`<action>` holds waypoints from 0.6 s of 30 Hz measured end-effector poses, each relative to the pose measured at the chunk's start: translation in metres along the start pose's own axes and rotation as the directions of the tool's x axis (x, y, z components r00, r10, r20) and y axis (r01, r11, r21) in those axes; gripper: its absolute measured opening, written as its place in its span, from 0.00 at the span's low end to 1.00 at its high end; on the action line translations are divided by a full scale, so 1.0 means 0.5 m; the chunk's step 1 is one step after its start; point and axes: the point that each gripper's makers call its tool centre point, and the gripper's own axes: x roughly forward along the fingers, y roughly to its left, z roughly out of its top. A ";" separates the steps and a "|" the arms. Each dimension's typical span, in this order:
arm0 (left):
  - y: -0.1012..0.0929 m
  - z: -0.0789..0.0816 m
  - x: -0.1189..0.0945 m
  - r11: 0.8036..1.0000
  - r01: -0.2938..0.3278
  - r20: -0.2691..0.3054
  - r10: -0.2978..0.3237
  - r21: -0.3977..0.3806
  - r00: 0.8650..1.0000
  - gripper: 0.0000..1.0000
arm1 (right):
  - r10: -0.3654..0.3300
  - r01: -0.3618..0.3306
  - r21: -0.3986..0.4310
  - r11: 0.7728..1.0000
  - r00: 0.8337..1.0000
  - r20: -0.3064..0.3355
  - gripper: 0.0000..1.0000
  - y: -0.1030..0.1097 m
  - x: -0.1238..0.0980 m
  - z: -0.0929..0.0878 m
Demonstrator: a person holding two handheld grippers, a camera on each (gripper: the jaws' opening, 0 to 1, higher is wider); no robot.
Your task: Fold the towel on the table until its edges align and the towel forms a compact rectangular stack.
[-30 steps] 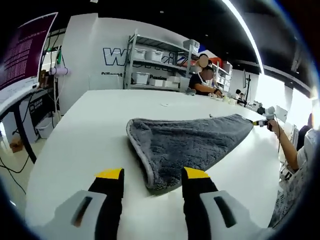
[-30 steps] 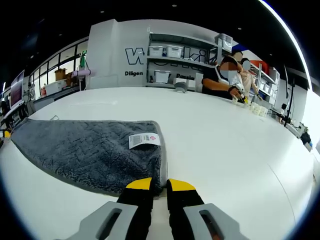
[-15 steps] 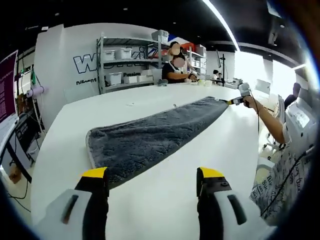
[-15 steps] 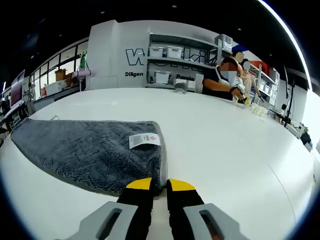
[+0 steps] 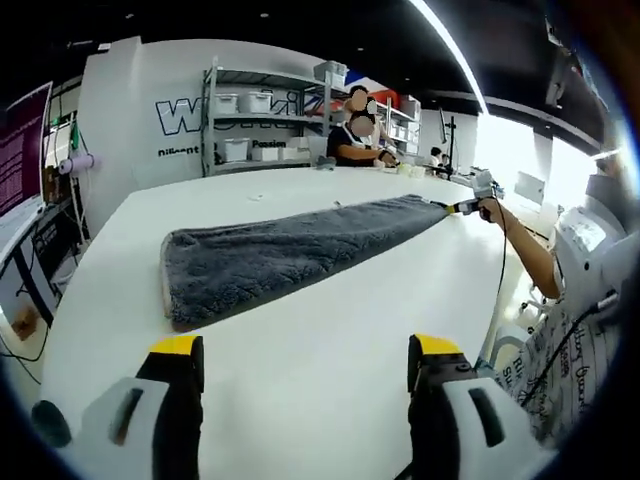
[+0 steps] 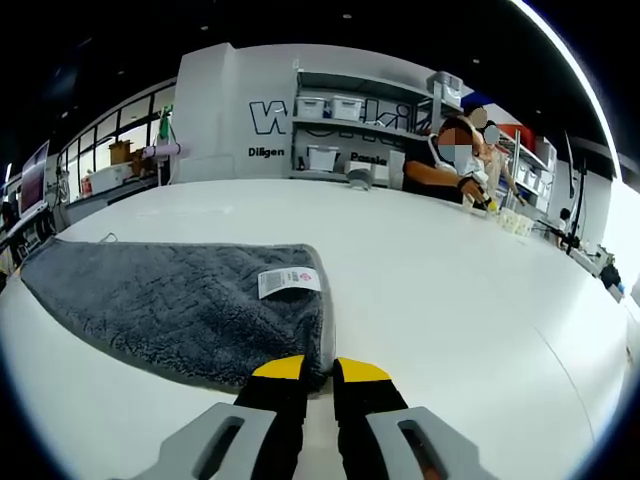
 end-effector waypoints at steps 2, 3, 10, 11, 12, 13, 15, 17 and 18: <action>-0.003 -0.011 -0.002 1.000 -0.011 -0.014 0.010 -0.009 1.000 0.92 | -0.001 0.001 0.000 1.000 1.000 0.001 0.11 0.000 -0.001 0.000; -0.004 -0.014 -0.003 1.000 -0.014 -0.014 0.014 -0.016 1.000 0.93 | 0.000 0.000 0.000 1.000 1.000 0.001 0.11 -0.001 -0.001 -0.001; -0.022 -0.029 0.006 0.999 -0.009 -0.029 0.008 -0.032 1.000 0.99 | -0.002 0.002 -0.016 1.000 1.000 -0.017 0.11 -0.003 0.004 0.002; -0.022 -0.030 0.007 0.999 -0.008 -0.031 0.007 -0.034 1.000 0.99 | -0.002 0.002 -0.019 1.000 1.000 -0.020 0.11 -0.003 0.005 0.003; -0.022 -0.031 0.008 0.999 -0.006 -0.032 0.005 -0.035 0.999 0.99 | -0.003 0.003 -0.021 1.000 1.000 -0.022 0.11 -0.003 0.006 0.003; -0.022 -0.032 0.008 0.999 -0.005 -0.034 0.003 -0.037 0.999 0.99 | -0.003 0.003 -0.023 1.000 1.000 -0.025 0.11 -0.003 0.007 0.004; -0.018 -0.031 0.008 0.999 -0.008 -0.033 0.007 -0.040 0.999 0.99 | -0.005 0.004 -0.027 1.000 1.000 -0.031 0.11 -0.004 0.009 0.005; -0.015 -0.030 0.007 0.999 -0.010 -0.032 0.009 -0.041 0.999 0.99 | -0.006 0.005 -0.031 0.999 0.999 -0.035 0.11 -0.003 0.009 0.005; -0.014 -0.029 0.007 0.999 -0.011 -0.031 0.009 -0.042 0.999 0.99 | -0.007 0.006 -0.034 0.999 0.999 -0.038 0.11 -0.002 0.008 0.005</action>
